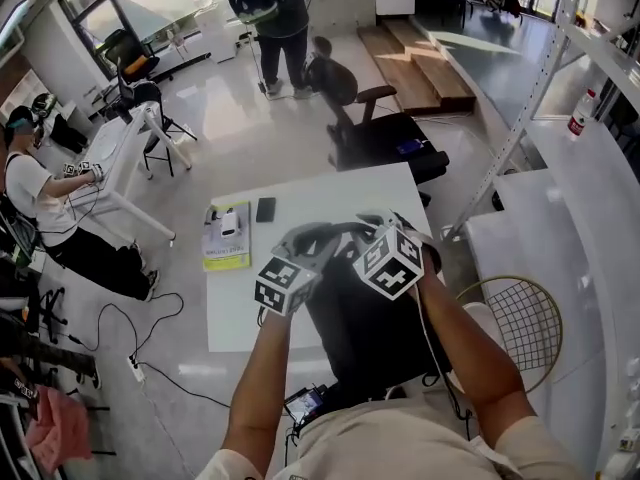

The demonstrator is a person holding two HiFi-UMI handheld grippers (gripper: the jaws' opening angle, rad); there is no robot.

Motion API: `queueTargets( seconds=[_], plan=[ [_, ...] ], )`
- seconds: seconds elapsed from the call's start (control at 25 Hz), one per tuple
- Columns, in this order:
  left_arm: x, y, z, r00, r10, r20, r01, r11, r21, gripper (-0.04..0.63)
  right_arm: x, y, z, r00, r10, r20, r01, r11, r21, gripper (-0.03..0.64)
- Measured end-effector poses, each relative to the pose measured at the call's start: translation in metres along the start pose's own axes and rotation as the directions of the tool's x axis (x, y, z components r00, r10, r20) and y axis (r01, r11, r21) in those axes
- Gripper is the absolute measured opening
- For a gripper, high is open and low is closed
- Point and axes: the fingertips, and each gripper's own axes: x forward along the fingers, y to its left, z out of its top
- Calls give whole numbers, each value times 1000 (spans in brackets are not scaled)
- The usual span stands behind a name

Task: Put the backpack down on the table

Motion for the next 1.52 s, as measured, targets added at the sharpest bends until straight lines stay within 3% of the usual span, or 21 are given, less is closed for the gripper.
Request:
queueTargets(
  seconds=[0.16, 0.36, 0.56, 0.84, 1.04, 1.52],
  plan=[
    [32, 34, -21, 997, -33, -65, 36, 998, 46, 100, 44, -25, -18, 996, 6, -95, -2, 999, 43, 150],
    [60, 58, -46, 988, -66, -143, 78, 994, 80, 106, 78, -45, -39, 974, -20, -226, 32, 998, 48, 172],
    [67, 76, -61, 984, -33, -177, 59, 988, 145, 159, 87, -51, -46, 956, -60, -287, 58, 998, -14, 180],
    [65, 81, -62, 982, 27, -185, 14, 977, 215, 155, 77, -50, -48, 958, -62, -280, 53, 998, -38, 179],
    [55, 77, -56, 984, 50, -170, -11, 975, 223, 140, 66, -46, -57, 961, -66, -269, 60, 998, -29, 179],
    [16, 29, -41, 989, 74, -130, -39, 968, 249, 120, 18, -16, -61, 982, -71, -176, 72, 997, -3, 163]
  ],
)
